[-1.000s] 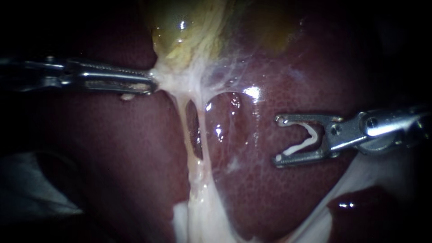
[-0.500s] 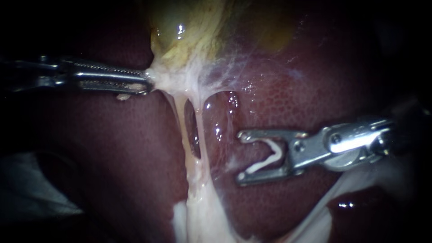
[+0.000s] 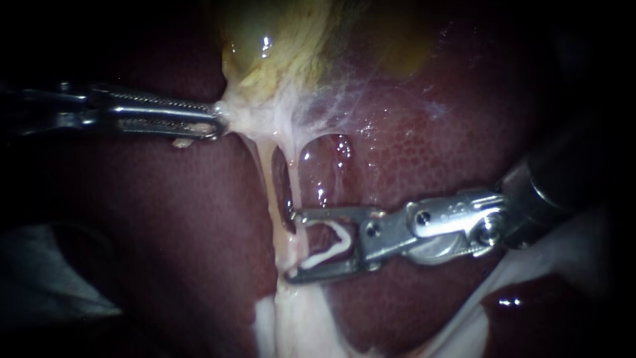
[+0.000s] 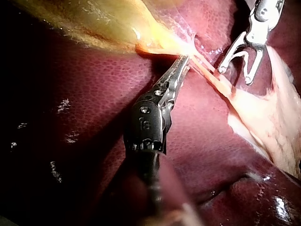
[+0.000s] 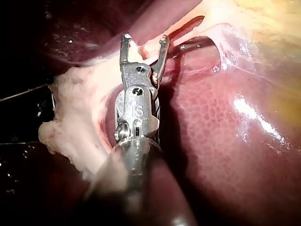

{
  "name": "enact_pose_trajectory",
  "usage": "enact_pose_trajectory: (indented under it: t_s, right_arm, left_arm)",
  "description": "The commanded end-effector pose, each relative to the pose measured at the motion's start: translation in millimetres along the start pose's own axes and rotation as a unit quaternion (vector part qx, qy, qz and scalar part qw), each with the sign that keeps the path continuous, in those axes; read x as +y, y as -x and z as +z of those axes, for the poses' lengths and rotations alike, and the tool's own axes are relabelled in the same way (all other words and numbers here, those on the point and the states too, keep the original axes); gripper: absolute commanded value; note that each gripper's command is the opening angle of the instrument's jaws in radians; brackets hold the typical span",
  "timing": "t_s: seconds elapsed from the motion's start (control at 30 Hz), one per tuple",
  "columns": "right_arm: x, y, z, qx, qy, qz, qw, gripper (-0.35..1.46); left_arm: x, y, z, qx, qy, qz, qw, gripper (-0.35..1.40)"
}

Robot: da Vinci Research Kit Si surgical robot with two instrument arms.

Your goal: Clipping first clip left tube

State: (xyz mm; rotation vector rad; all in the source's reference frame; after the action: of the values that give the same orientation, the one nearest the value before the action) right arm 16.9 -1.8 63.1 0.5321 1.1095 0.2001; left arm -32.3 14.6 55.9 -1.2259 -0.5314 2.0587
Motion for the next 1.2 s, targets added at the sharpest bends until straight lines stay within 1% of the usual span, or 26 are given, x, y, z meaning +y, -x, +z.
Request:
enact_pose_trajectory:
  t_s: [0.03, 0.17, 0.33, 0.47, 0.57, 0.63, 0.73, 0.87, 1.03, 1.2]
  right_arm:
    - [0.2, 0.3, 0.1, 0.0, -0.001, 0.0, 1.0, 0.5]
    - [1.0, 1.6, 1.0, 0.0, -0.006, 0.003, 1.0, 0.5]
    - [1.8, 2.5, 1.8, 0.0, -0.012, 0.004, 0.9999, 0.5]
    - [2.5, 2.5, 2.6, 0.004, -0.019, 0.001, 0.9998, 0.5]
    - [2.8, 2.2, 3.6, 0.014, -0.028, -0.003, 0.9995, 0.5]
    - [2.8, 1.8, 4.2, 0.026, -0.036, -0.003, 0.999, 0.5]
    - [2.8, 1.2, 5.0, 0.042, -0.051, 0.0, 0.9978, 0.5]
    - [2.5, 0.5, 5.8, 0.054, -0.074, 0.003, 0.9958, 0.5]
    - [1.4, -0.1, 5.9, 0.059, -0.099, 0.0, 0.9934, 0.48]
    - [0.1, -0.7, 5.7, 0.058, -0.112, 0.005, 0.992, 0.44]
  left_arm:
    - [0.0, 0.0, 0.0, 0.0, 0.0, 0.0, 1.0, -0.35]
    - [0.0, 0.0, 0.0, 0.0, 0.0, 0.0, 1.0, -0.35]
    - [0.0, 0.0, 0.0, 0.0, 0.0, 0.0, 1.0, -0.35]
    - [0.0, 0.0, 0.0, 0.0, 0.0, 0.0, 1.0, -0.35]
    - [0.0, 0.0, 0.1, 0.0, 0.0, 0.0, 1.0, -0.35]
    - [0.0, 0.0, 0.1, 0.0, 0.0, 0.0, 1.0, -0.35]
    - [0.0, 0.0, 0.1, 0.0, 0.0, 0.0, 1.0, -0.35]
    - [0.0, 0.0, 0.1, 0.0, 0.0, 0.0, 1.0, -0.35]
    - [0.0, 0.0, 0.1, 0.0, 0.0, 0.0, 1.0, -0.35]
    - [0.0, 0.0, 0.0, 0.0, 0.0, 0.0, 1.0, -0.35]
